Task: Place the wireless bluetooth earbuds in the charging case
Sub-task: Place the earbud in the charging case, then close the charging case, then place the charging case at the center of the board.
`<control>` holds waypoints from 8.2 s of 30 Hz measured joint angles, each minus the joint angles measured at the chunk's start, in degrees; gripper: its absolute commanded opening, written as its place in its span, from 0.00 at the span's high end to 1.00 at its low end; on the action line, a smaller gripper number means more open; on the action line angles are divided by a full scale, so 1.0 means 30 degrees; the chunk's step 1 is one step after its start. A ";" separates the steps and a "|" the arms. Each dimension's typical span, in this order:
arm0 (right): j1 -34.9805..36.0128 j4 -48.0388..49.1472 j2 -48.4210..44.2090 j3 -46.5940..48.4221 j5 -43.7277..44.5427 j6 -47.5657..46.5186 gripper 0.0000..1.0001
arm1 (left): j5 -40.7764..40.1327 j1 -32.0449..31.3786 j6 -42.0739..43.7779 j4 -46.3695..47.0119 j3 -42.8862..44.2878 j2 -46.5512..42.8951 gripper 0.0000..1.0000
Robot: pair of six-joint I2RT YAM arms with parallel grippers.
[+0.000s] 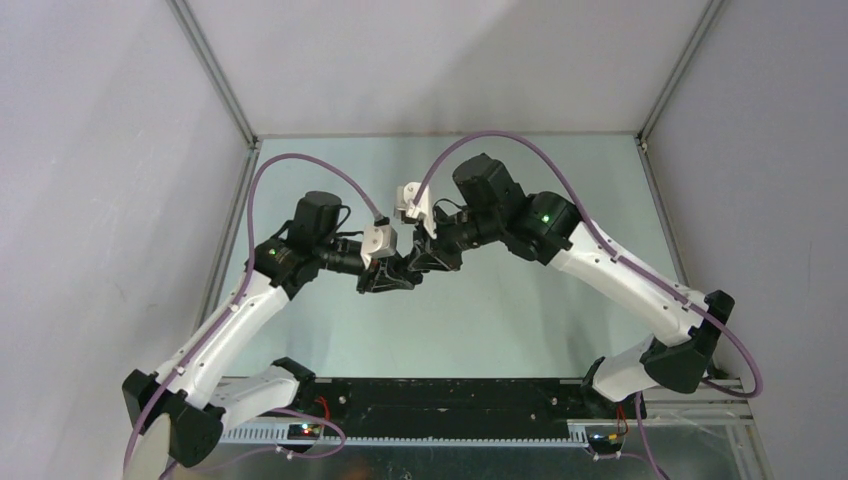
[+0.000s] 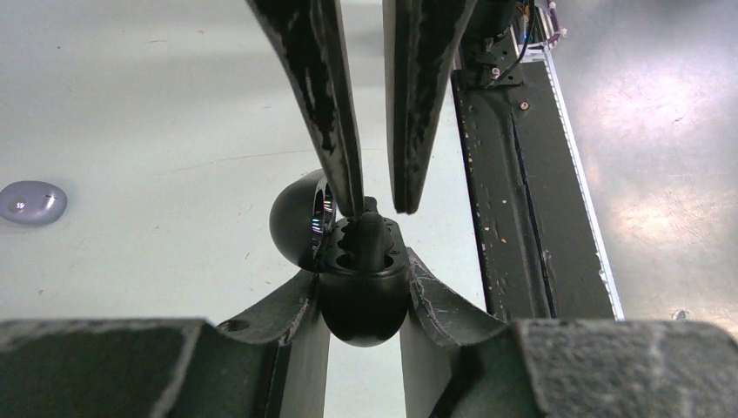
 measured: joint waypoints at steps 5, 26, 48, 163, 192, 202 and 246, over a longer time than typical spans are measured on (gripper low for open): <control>0.0022 -0.0313 -0.0095 0.0189 0.0007 -0.0168 0.87 | 0.0022 0.0000 0.0000 0.0015 0.0000 0.0000 0.93; 0.0219 -0.0736 0.0342 0.0204 0.0525 -0.0503 0.87 | -0.0058 0.0000 0.0007 -0.0138 0.0000 0.0007 0.93; 0.0204 -0.1304 0.0940 0.0590 0.0117 -0.0867 0.92 | -0.0160 0.0036 0.0029 -0.0954 0.0000 -0.0029 0.94; -0.1093 0.2521 -0.0889 -0.4663 -0.2302 0.0007 0.51 | 0.0641 -0.0087 -0.0146 0.0219 0.0321 -0.0350 0.93; -0.0758 0.1450 -0.0794 -0.3672 -0.1384 -0.0903 0.85 | 0.0721 -0.0073 -0.0444 0.0554 0.0321 -0.0175 0.25; -0.0831 0.1530 -0.0794 -0.3621 -0.1355 -0.0903 0.85 | 0.0437 -0.0073 -0.0248 0.0211 0.0321 -0.0153 0.01; -0.9107 -0.0772 1.5103 0.6513 0.0459 0.5268 0.84 | -0.5049 0.2900 -0.3679 0.4823 -0.0583 -0.2477 0.01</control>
